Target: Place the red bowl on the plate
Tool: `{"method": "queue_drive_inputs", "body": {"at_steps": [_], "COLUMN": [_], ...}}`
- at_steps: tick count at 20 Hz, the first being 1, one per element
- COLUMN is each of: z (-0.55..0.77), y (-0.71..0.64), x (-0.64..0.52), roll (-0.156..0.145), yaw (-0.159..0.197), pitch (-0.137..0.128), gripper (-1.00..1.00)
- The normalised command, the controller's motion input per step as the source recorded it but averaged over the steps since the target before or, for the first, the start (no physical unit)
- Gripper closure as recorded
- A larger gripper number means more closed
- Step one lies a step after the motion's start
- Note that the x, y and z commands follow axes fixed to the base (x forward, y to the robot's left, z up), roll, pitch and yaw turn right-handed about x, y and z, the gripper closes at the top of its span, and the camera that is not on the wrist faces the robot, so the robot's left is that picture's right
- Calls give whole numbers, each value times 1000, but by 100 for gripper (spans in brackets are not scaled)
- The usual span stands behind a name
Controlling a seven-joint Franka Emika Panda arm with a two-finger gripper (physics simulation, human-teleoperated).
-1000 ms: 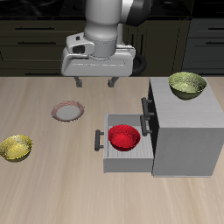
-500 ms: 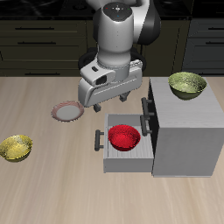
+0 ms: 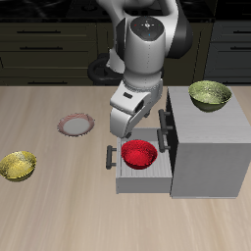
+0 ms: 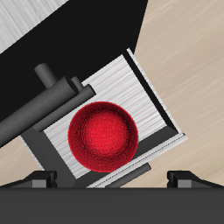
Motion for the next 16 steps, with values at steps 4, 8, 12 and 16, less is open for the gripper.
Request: {"method": "queue_drive_inputs", "body": {"at_steps": [4,8,12,16], "z": [-316,-217,-187,-116], "y": [157,150,165,95], "x": [-132,-111,-104,-51], "roll": [36,17,42,12], "yaw": [302,210,104,64], "pitch": [55,-13,21,25], "gripper": [-100,-100,-100,-100]}}
